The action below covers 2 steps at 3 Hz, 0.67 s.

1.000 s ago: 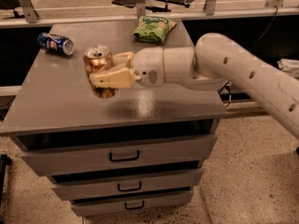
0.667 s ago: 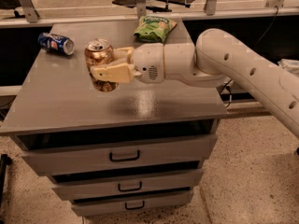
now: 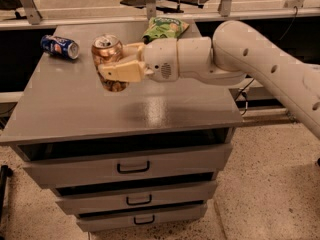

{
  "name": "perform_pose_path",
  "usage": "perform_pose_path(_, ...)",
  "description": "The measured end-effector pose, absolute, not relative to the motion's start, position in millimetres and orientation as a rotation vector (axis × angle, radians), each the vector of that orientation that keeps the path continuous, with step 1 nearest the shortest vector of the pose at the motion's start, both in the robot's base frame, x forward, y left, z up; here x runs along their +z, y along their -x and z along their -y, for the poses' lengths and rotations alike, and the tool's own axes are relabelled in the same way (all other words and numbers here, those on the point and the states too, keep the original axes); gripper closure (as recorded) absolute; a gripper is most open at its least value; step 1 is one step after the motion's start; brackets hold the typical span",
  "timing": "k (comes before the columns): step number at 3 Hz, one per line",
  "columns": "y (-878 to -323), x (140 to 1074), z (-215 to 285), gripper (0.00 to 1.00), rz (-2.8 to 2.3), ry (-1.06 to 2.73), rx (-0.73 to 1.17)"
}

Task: Move orange can near green rice chip bag

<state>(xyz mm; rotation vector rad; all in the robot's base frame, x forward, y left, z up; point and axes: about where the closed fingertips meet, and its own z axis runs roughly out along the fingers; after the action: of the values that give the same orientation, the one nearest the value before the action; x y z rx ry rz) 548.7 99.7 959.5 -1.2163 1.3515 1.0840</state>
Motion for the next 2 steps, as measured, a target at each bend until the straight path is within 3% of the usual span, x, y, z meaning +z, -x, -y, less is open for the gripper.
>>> perform_pose_path(2,-591.0,1048.9,-15.6,1.0,-1.284,1.209,0.796)
